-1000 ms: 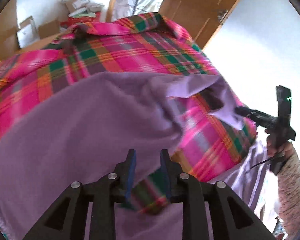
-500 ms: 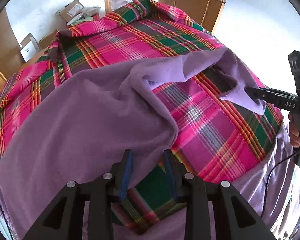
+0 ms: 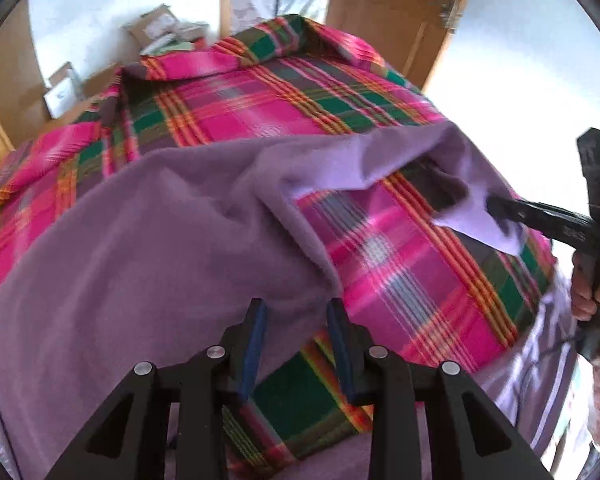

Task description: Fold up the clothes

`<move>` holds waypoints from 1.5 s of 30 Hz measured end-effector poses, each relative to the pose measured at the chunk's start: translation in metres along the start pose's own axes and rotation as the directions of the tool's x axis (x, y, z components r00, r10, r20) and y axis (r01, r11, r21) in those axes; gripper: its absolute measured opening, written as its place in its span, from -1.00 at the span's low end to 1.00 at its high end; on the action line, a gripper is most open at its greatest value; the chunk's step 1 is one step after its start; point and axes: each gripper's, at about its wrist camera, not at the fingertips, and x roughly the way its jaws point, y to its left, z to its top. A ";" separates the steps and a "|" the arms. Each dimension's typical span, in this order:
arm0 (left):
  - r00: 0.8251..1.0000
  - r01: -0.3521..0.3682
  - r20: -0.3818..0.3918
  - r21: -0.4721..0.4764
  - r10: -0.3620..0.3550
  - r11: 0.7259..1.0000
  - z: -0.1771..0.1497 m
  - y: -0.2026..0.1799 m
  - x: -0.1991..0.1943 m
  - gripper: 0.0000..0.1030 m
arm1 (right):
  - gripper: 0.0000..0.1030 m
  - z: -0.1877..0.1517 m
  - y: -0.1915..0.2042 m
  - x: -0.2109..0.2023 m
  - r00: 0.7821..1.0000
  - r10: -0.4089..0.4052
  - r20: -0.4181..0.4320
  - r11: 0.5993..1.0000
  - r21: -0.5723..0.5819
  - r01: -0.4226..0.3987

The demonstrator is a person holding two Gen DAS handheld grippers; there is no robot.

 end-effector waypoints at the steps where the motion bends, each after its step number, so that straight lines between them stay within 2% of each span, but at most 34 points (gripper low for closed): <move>1: 1.000 0.014 -0.004 0.000 -0.014 1.000 -0.002 -0.001 0.001 -0.37 | -0.72 0.000 0.000 -0.001 1.000 -0.001 0.004 1.000 0.001 0.001; 6: 1.000 -0.014 -0.004 0.004 0.014 1.000 -0.001 -0.007 0.005 -0.37 | -0.73 0.001 -0.003 -0.003 1.000 -0.003 0.016 1.000 0.000 0.003; 11: 0.995 -0.101 0.003 0.034 0.101 0.994 0.002 -0.021 0.011 -0.37 | -0.79 0.002 -0.006 -0.002 1.000 -0.018 0.019 1.000 -0.018 0.019; 15: 0.993 -0.116 -0.011 -0.024 0.115 0.993 0.008 -0.020 0.013 -0.37 | -0.82 0.007 -0.004 -0.006 0.997 -0.060 0.039 0.995 -0.071 0.063; 18: 0.994 -0.112 -0.013 -0.083 0.111 0.990 0.011 -0.013 0.013 -0.59 | -0.82 0.014 -0.003 -0.009 0.992 -0.111 0.061 0.985 -0.122 0.118; 20: 0.993 -0.118 -0.011 -0.096 0.118 0.988 0.012 -0.010 0.012 -0.84 | -0.82 0.018 -0.004 -0.009 0.986 -0.148 0.074 0.976 -0.149 0.157; 21: 0.993 -0.114 -0.008 -0.099 0.114 0.989 0.012 -0.009 0.012 -0.91 | -0.82 0.021 -0.006 -0.009 0.984 -0.163 0.078 0.973 -0.155 0.173; 24: 0.995 -0.096 -0.001 -0.131 0.096 0.987 0.013 -0.005 0.008 -0.93 | -0.82 0.030 -0.008 -0.009 0.972 -0.209 0.104 0.958 -0.177 0.225; 29: 0.994 -0.080 0.061 -0.134 0.089 0.988 0.015 -0.002 -0.014 -0.93 | -0.82 0.046 -0.011 -0.009 0.946 -0.284 0.157 0.926 -0.212 0.313; 33: 0.995 -0.035 0.093 -0.132 0.047 0.991 0.016 0.003 -0.032 -0.93 | -0.82 0.058 -0.013 -0.009 0.918 -0.340 0.203 0.892 -0.237 0.384; 36: 0.993 -0.027 0.110 -0.116 0.039 0.993 0.013 0.004 -0.041 -0.93 | -0.82 0.064 -0.014 -0.006 0.870 -0.413 0.268 0.836 -0.268 0.479; 41: 0.997 -0.001 0.073 -0.083 0.007 0.997 0.001 -0.003 -0.038 -0.94 | -0.82 0.067 -0.017 0.000 0.813 -0.479 0.331 0.773 -0.281 0.569; 42: 0.998 0.004 0.059 -0.077 0.000 0.997 -0.001 -0.005 -0.035 -0.93 | -0.82 0.067 -0.018 0.001 0.806 -0.489 0.333 0.764 -0.284 0.580; 45: 1.000 0.021 0.024 -0.061 -0.020 0.998 -0.007 -0.012 -0.025 -0.93 | -0.82 0.068 -0.029 0.007 0.812 -0.511 0.282 0.766 -0.278 0.579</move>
